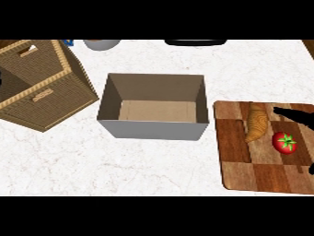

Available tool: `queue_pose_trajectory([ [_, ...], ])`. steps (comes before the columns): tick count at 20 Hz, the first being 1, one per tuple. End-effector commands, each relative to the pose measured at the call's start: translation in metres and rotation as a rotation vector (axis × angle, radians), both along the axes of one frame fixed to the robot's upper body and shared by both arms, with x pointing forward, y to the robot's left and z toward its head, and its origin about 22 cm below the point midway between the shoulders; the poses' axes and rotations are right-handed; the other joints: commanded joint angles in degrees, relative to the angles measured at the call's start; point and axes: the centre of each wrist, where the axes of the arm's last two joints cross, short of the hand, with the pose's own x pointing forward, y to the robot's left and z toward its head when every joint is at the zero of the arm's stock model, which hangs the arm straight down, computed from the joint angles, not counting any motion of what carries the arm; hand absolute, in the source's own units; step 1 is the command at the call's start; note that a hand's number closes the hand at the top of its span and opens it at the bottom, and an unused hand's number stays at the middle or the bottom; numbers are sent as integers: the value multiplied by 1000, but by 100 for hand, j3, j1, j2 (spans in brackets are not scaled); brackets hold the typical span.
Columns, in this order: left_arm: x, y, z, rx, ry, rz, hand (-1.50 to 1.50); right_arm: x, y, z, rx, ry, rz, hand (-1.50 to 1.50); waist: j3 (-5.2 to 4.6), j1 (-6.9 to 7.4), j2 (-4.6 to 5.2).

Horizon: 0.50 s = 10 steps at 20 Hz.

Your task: Pick the tomato from the cutting board and place it in the cardboard box

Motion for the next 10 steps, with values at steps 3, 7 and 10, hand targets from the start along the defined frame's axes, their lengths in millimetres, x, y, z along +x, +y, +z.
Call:
queue_pose_trajectory([
  [3,-20,-3,-46,-62,175,23,0,6,12,3,50,-4,70,-150,-130,-37,92],
  [7,-22,-1,-41,-59,165,29,0,-1,14,1,65,-6,84,-150,-128,-60,80],
  [10,-15,3,-47,-63,171,54,0,1,21,3,19,7,97,-150,-136,-154,96],
])
